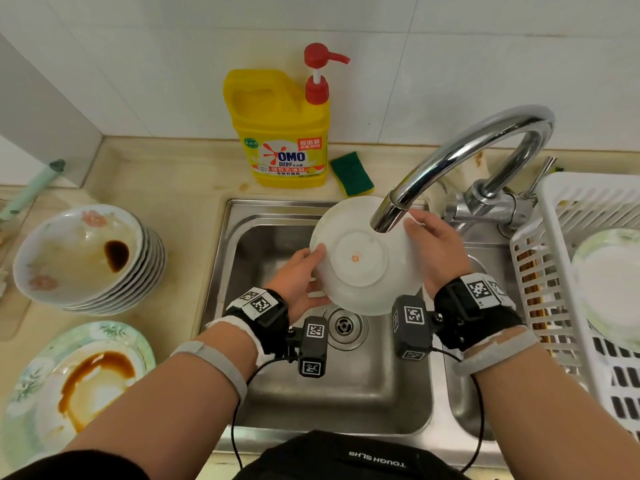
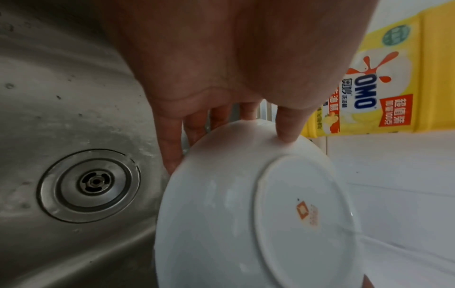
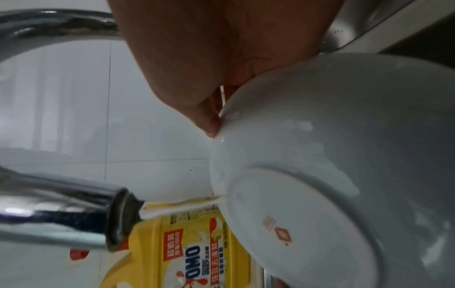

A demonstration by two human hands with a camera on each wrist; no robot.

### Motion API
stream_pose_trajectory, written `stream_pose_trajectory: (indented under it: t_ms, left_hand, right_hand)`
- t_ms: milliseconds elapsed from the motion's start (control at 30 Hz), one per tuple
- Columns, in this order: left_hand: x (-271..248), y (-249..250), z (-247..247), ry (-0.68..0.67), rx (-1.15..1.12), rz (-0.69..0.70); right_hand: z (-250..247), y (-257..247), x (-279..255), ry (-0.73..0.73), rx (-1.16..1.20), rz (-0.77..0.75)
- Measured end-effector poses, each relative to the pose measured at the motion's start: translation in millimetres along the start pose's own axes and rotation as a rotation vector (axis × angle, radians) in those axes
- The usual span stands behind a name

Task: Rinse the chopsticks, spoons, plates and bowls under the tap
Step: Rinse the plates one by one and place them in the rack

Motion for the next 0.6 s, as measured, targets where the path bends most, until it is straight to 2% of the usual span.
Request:
stream_pose_trajectory:
  t_ms: [300,600]
  left_hand:
    - [4,-6,6,0.024,0.078,0.004]
    - [-12,-8,-26,0.114,0.004,-0.053]
  right_hand:
    - [-16,22,-7,0.042,-0.004,0.157]
    - [37,32,-23,-0.164,0.04,0.239]
Point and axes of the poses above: each hand's wrist, its own x-axis towards the middle knuckle, its own z-axis out of the palm, y = z × x, the point moved 10 cm from there along x, towards the middle knuckle, and after that the axes turned 8 degrees about -z, right-handed, at the moved point
